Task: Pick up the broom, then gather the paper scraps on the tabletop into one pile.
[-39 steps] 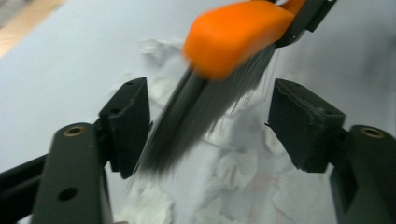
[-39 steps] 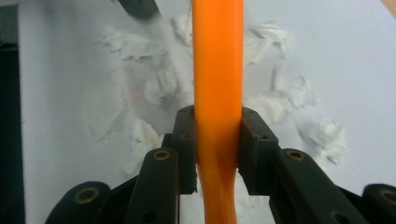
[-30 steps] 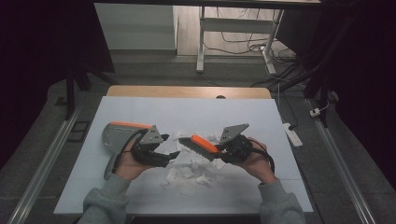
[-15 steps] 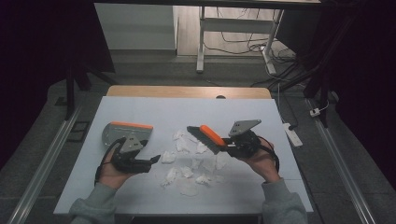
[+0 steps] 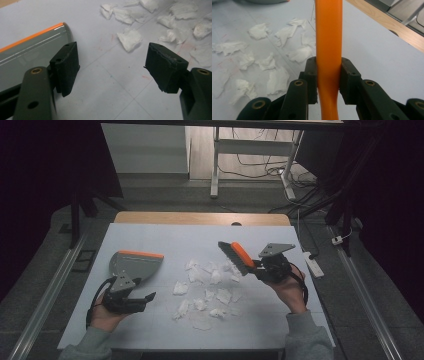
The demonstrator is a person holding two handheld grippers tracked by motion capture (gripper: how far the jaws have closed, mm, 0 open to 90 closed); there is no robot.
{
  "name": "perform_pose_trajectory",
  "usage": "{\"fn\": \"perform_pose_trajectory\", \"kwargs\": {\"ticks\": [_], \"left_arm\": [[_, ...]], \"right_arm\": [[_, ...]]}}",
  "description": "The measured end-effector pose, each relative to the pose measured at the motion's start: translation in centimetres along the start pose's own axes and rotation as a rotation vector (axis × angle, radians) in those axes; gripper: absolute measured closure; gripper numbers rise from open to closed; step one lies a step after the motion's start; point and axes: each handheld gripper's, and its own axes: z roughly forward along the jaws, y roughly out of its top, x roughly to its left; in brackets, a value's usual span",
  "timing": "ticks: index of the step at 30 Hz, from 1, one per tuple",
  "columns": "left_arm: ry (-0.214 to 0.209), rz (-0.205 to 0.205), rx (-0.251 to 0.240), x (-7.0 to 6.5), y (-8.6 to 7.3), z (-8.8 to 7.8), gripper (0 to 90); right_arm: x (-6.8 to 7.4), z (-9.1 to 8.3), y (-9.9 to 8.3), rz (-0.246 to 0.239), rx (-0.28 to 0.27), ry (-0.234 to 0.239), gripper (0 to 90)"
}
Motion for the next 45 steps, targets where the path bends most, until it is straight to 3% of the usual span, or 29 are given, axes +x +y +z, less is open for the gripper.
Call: {"fn": "perform_pose_trajectory", "kwargs": {"ticks": [20,25,33,45], "left_arm": [[0.004,-0.033,0.002,0.8,-1.4,-0.3,27.1],[-0.003,-0.034,0.007,0.9,-1.9,-0.3,27.2],[-0.006,-0.033,0.004,1.1,-2.0,-0.2,27.2],[-0.011,-0.029,0.01,1.2,-2.1,0.1,27.2]], "right_arm": [[-1.8,0.3,-0.4,0.058,0.054,-0.042,70.8],[-2.4,1.4,0.5,0.06,0.124,-0.055,70.8],[-4.9,4.6,2.5,0.067,0.261,-0.052,70.8],[-6.1,8.0,2.6,0.103,0.401,-0.027,70.8]]}}
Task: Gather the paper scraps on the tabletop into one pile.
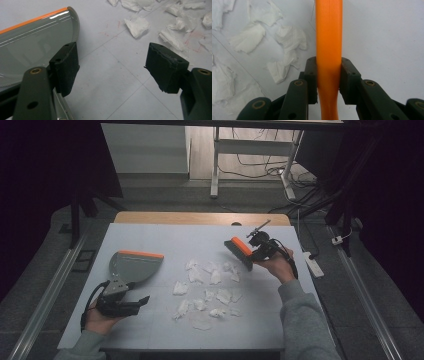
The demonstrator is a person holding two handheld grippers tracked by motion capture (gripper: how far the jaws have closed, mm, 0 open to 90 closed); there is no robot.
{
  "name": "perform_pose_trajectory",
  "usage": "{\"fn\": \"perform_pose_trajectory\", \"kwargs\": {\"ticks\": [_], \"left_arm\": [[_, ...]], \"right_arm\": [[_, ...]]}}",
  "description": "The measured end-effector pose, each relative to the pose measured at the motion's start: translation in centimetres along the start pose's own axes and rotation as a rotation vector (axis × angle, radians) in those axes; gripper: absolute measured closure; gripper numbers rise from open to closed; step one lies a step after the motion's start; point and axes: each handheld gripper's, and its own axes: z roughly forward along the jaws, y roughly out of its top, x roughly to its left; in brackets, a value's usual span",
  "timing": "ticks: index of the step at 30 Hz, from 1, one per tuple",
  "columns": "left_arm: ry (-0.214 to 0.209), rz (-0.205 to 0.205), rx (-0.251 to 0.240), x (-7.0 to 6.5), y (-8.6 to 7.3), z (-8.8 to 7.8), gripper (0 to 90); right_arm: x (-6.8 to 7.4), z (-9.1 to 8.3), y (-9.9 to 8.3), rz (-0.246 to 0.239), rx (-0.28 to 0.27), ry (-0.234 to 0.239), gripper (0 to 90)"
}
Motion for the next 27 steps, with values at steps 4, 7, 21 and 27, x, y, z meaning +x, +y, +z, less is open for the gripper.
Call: {"fn": "perform_pose_trajectory", "kwargs": {"ticks": [4,7,21,27], "left_arm": [[0.001,-0.002,0.001,0.1,0.0,0.1,27.3],[-0.001,-0.002,0.002,0.0,-0.1,0.1,27.3],[-0.008,-0.004,-0.002,0.1,-0.1,0.1,27.4],[-0.007,0.001,0.0,0.0,-0.1,0.1,27.5]], "right_arm": [[0.4,0.4,0.8,-0.015,0.015,0.027,70.8],[1.3,0.7,1.7,-0.055,0.058,0.036,70.8],[6.0,-1.0,1.9,-0.204,0.038,0.177,70.8],[4.7,-2.9,1.9,-0.167,-0.049,0.101,70.7]]}}
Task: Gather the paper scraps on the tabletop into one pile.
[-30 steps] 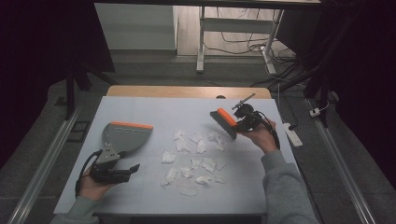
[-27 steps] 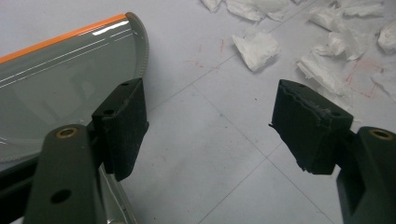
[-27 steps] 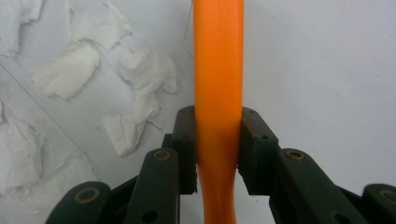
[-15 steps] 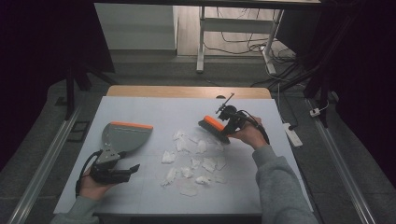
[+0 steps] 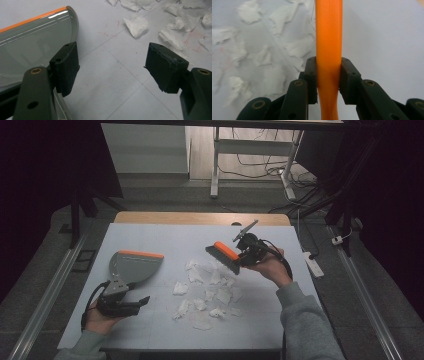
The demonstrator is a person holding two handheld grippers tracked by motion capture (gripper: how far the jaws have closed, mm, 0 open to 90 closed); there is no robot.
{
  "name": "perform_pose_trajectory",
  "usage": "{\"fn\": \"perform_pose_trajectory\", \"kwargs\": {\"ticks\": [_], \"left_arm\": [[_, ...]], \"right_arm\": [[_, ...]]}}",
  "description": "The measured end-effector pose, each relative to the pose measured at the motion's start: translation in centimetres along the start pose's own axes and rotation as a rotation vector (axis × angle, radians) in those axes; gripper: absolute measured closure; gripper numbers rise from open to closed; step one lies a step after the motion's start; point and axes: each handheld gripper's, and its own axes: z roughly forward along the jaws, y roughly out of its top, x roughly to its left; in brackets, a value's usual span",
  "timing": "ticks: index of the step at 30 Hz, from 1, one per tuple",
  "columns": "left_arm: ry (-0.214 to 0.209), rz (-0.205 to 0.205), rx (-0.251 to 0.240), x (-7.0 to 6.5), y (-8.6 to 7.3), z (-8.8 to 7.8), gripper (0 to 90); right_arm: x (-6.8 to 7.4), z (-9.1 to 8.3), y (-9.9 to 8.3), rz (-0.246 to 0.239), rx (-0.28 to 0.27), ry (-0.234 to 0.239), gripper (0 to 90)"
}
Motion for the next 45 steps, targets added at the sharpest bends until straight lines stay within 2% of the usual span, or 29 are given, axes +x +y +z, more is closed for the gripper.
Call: {"fn": "perform_pose_trajectory", "kwargs": {"ticks": [3,9,12,14,19,26,32,34,37,40,42,45], "left_arm": [[0.0,-0.001,-0.001,0.0,0.0,0.0,27.5],[0.002,-0.005,-0.006,0.1,0.0,-0.1,27.5],[0.0,-0.005,-0.004,0.2,-0.1,0.0,27.4],[-0.001,-0.006,-0.003,0.2,-0.1,0.0,27.5],[-0.001,-0.005,-0.004,0.2,-0.1,0.1,27.5],[-0.002,-0.003,-0.004,0.2,-0.1,0.1,27.5],[-0.002,-0.004,-0.008,0.1,0.0,0.0,27.6],[-0.002,-0.005,-0.007,0.2,0.0,0.0,27.6],[-0.004,-0.004,-0.005,0.1,0.0,0.0,27.6],[-0.004,-0.009,-0.011,0.1,0.0,0.0,27.6],[-0.006,-0.011,-0.012,0.1,0.1,0.0,27.6],[-0.007,-0.011,-0.01,0.1,0.0,0.0,27.6]], "right_arm": [[-1.1,0.5,0.0,0.025,0.002,-0.031,70.8],[-3.2,2.8,0.1,0.077,0.022,-0.06,70.8],[-4.0,3.9,0.2,0.088,0.046,-0.053,70.8],[-4.0,4.2,0.5,0.092,0.035,-0.037,70.8],[-2.9,4.9,1.8,0.03,0.073,-0.011,70.8],[0.0,5.4,2.9,-0.084,0.151,0.023,70.9],[2.4,4.6,2.5,-0.168,0.177,0.103,70.9],[3.0,4.1,2.3,-0.184,0.167,0.109,70.9],[2.7,2.6,2.1,-0.146,0.085,0.086,70.8],[1.7,1.1,2.2,-0.109,0.019,0.043,70.8],[1.2,0.8,2.5,-0.094,-0.009,0.023,70.8],[0.7,1.2,3.3,-0.085,-0.015,-0.011,70.8]]}}
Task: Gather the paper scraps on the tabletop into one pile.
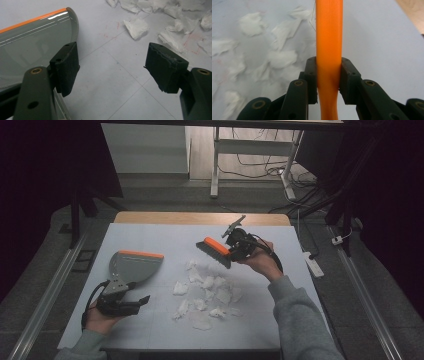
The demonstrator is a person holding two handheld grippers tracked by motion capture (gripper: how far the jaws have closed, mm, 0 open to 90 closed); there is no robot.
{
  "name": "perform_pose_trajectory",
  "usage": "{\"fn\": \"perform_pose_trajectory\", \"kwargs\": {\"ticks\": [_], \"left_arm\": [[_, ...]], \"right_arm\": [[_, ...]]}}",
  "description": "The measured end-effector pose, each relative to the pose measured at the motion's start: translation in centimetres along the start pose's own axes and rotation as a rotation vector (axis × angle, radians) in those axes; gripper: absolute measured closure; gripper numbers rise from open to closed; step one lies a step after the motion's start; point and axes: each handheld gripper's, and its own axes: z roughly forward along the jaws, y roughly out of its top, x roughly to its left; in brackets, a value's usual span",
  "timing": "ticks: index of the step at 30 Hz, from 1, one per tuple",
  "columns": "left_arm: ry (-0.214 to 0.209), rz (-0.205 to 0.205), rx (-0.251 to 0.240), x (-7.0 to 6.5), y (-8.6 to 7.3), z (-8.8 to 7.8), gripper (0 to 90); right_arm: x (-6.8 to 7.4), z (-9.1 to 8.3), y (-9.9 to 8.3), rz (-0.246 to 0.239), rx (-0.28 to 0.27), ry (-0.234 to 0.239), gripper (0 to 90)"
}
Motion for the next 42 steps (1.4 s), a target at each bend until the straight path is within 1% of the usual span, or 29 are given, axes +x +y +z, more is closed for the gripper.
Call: {"fn": "perform_pose_trajectory", "kwargs": {"ticks": [2,5,6,7,13,14,15,18,19,20,21,23,25,27,28,29,30,31,32,33,34,35,36,37,39,42], "left_arm": [[-0.001,0.0,-0.003,0.0,0.0,-0.1,27.6],[-0.004,-0.002,-0.009,0.1,0.0,-0.1,27.6],[-0.004,-0.001,-0.009,0.1,0.0,-0.1,27.6],[-0.004,-0.001,-0.009,0.2,0.0,-0.1,27.6],[-0.018,-0.003,-0.014,0.3,0.0,0.0,27.6],[-0.019,-0.004,-0.015,0.3,0.0,-0.1,27.7],[-0.021,-0.003,-0.015,0.3,0.0,-0.1,27.7],[-0.021,-0.003,-0.017,0.4,-0.1,-0.1,27.7],[-0.023,-0.003,-0.017,0.4,-0.1,-0.1,27.8],[-0.023,-0.002,-0.017,0.4,-0.1,-0.1,27.8],[-0.022,-0.002,-0.016,0.4,-0.1,-0.1,27.8],[-0.022,-0.003,-0.015,0.4,-0.1,-0.1,27.8],[-0.021,0.0,-0.014,0.4,-0.1,-0.1,27.8],[-0.019,0.002,-0.013,0.3,-0.1,-0.1,27.9],[-0.019,0.004,-0.012,0.3,-0.1,-0.1,27.9],[-0.018,0.005,-0.011,0.2,0.0,0.0,27.8],[-0.019,0.006,-0.01,0.2,0.0,0.0,27.9],[-0.019,0.007,-0.008,0.2,0.0,0.0,27.9],[-0.019,0.008,-0.006,0.2,0.0,0.0,27.9],[-0.02,0.007,-0.004,0.2,0.0,0.1,27.9],[-0.02,0.008,-0.002,0.2,0.0,0.1,27.8],[-0.02,0.009,-0.001,0.1,0.0,0.1,27.9],[-0.019,0.011,0.001,0.1,0.0,0.1,27.9],[-0.019,0.011,0.002,0.1,0.0,0.1,27.9],[-0.017,0.01,0.001,0.0,0.0,0.2,27.9],[-0.015,0.01,0.002,0.1,0.0,0.2,27.9]], "right_arm": [[-0.5,0.8,0.7,0.004,0.001,-0.009,70.8],[-1.1,2.4,1.9,-0.006,0.024,-0.031,70.8],[-1.1,3.0,2.4,-0.002,0.029,-0.026,70.8],[-1.2,3.5,2.8,-0.01,0.038,-0.026,70.8],[-0.8,6.2,5.3,-0.086,0.104,-0.031,70.9],[-0.6,6.5,5.6,-0.088,0.112,-0.031,70.8],[-0.5,6.8,5.8,-0.096,0.118,-0.032,70.8],[-0.2,7.6,6.3,-0.134,0.168,-0.034,70.9],[-0.1,7.8,6.4,-0.158,0.186,-0.023,70.8],[0.0,7.9,6.5,-0.168,0.185,-0.013,70.9],[0.3,8.0,6.5,-0.169,0.186,-0.002,70.9],[0.8,8.0,6.6,-0.196,0.203,0.006,70.9],[1.3,7.9,6.4,-0.227,0.215,0.023,71.0],[1.8,7.7,6.2,-0.254,0.232,0.027,71.0],[2.2,7.5,6.1,-0.266,0.238,0.038,71.0],[2.6,7.3,5.9,-0.277,0.243,0.054,71.0],[3.0,7.2,5.7,-0.302,0.245,0.069,71.0],[3.6,7.0,5.4,-0.319,0.253,0.075,71.0],[4.1,6.7,5.1,-0.331,0.258,0.072,71.0],[4.3,6.5,4.9,-0.347,0.257,0.074,70.9],[4.6,6.1,4.6,-0.318,0.262,0.089,70.9],[4.7,5.7,4.4,-0.329,0.238,0.098,70.9],[4.6,5.3,4.2,-0.329,0.21,0.098,70.9],[4.6,4.7,4.0,-0.312,0.191,0.093,70.9],[4.3,3.6,3.7,-0.283,0.134,0.079,70.8],[3.9,2.1,3.4,-0.241,0.081,0.05,70.8]]}}
